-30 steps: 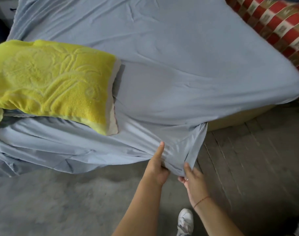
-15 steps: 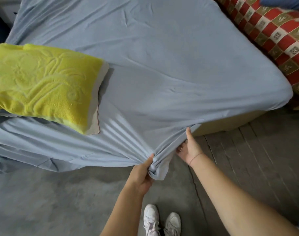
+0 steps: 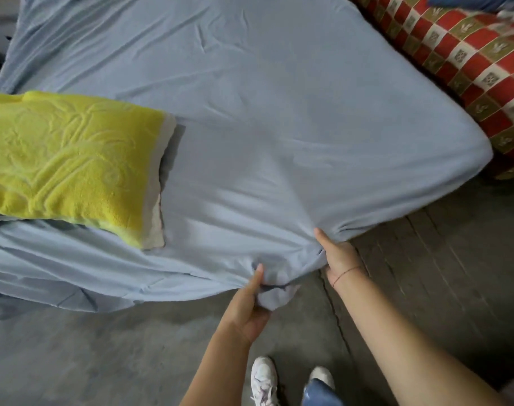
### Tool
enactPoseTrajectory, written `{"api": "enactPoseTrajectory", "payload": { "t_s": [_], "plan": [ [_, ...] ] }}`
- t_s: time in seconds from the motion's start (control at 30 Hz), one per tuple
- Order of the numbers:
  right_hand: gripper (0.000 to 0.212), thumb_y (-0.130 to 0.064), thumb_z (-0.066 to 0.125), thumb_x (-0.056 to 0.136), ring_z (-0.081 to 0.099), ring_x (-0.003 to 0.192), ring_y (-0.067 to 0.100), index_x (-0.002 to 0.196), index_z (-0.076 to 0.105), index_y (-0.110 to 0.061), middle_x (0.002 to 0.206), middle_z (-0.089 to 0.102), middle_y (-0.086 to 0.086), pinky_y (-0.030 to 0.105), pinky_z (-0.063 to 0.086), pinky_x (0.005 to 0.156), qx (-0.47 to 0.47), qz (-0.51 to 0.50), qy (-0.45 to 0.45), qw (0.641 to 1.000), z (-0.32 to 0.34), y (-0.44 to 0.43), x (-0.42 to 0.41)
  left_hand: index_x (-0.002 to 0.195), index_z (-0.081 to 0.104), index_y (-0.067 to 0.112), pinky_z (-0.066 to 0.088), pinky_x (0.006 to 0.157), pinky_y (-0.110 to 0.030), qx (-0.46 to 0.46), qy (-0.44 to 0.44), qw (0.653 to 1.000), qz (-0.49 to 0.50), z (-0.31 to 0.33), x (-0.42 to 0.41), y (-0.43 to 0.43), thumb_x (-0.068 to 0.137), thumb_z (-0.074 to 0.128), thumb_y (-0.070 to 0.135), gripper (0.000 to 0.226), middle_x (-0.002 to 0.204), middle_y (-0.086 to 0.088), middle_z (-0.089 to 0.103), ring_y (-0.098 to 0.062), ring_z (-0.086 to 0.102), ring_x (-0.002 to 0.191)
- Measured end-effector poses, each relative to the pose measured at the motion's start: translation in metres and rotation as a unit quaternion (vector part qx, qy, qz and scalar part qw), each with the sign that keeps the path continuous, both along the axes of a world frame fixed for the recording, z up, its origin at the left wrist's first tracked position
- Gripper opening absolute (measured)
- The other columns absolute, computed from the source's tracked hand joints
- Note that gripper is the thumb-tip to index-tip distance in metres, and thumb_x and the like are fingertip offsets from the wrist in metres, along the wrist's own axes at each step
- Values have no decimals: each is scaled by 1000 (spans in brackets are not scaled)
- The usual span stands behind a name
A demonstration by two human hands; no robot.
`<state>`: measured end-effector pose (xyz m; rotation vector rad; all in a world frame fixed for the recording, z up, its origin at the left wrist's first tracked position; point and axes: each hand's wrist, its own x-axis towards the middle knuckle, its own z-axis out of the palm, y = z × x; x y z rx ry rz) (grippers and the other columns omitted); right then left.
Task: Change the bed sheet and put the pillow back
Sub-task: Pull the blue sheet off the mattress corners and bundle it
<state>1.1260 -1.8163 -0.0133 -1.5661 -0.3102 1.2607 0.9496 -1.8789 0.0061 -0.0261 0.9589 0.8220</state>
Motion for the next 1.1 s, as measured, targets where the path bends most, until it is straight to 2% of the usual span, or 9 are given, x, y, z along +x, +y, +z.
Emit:
{"api": "enactPoseTrajectory", "payload": {
  "t_s": [0.07, 0.2, 0.3, 0.4, 0.53, 0.67, 0.83, 0.97, 1.1],
  "plan": [
    [25, -14, 76, 77, 65, 97, 21, 100, 67, -10, 111, 68, 9, 33, 51, 89, 27, -4, -7, 1000, 10, -19, -3, 111, 64, 1, 47, 96, -33, 11, 26, 999, -38, 6, 27, 4, 81, 58, 43, 52, 121, -14, 65, -24, 63, 107],
    [8, -8, 69, 86, 69, 81, 16, 84, 69, -15, 93, 73, 7, 27, 54, 74, -12, 31, -40, 999, 26, -49, -1, 127, 60, 4, 40, 106, -36, 12, -2, 999, -53, 24, 79, 22, 84, 55, 48, 61, 127, -14, 64, -26, 59, 116],
    [12, -7, 64, 90, 71, 84, 11, 96, 70, -15, 92, 75, 0, 28, 55, 79, 27, 78, -2, 997, 32, -62, 13, 124, 61, 4, 53, 92, -40, -4, -17, 1000, 7, 33, 106, 38, 94, 54, 34, 43, 116, -14, 69, -27, 67, 100],
    [5, -16, 64, 87, 59, 62, 9, 85, 66, -12, 70, 69, -4, 27, 47, 69, 19, 109, 44, 993, 36, -62, 37, 110, 63, 1, 60, 69, -34, -14, -1, 999, 42, 37, 124, 48, 99, 49, 24, 30, 93, -14, 74, -25, 72, 78],
    [40, -46, 55, 86, 59, 97, 16, 112, 59, -16, 106, 64, 2, 34, 42, 94, -56, 101, 188, 975, 24, -37, 95, 110, 62, 1, 59, 53, -31, -26, -3, 992, 121, 40, 134, 47, 100, 48, 19, 25, 80, -13, 75, -21, 73, 67],
    [62, -64, 54, 82, 60, 104, 30, 118, 59, -15, 111, 66, 12, 46, 45, 99, -47, 35, 319, 946, 26, 6, 147, 98, 64, -1, 57, 47, -32, -37, -5, 987, 160, 41, 140, 42, 99, 49, 17, 23, 79, -14, 74, -23, 73, 65],
    [61, -65, 55, 84, 59, 115, 37, 124, 60, -19, 120, 67, 15, 57, 43, 101, 25, -9, 347, 937, 37, 57, 192, 104, 66, 1, 57, 51, -27, -41, 20, 987, 154, 33, 139, 41, 96, 55, 19, 22, 91, -13, 75, -20, 74, 73],
    [44, -49, 58, 90, 61, 108, 34, 120, 61, -17, 115, 68, 13, 55, 43, 100, 31, -50, 314, 948, 38, 72, 219, 111, 65, 1, 57, 54, -27, -58, 33, 987, 144, 23, 137, 38, 93, 58, 19, 27, 105, -14, 72, -21, 74, 81],
    [41, -39, 62, 85, 65, 96, 31, 117, 65, -14, 95, 74, 11, 49, 48, 85, 27, -56, 290, 955, 31, 64, 247, 86, 70, -2, 57, 46, -33, -75, 19, 985, 155, 16, 149, 38, 84, 64, 8, 12, 78, -15, 74, -23, 72, 63]
  ]
}}
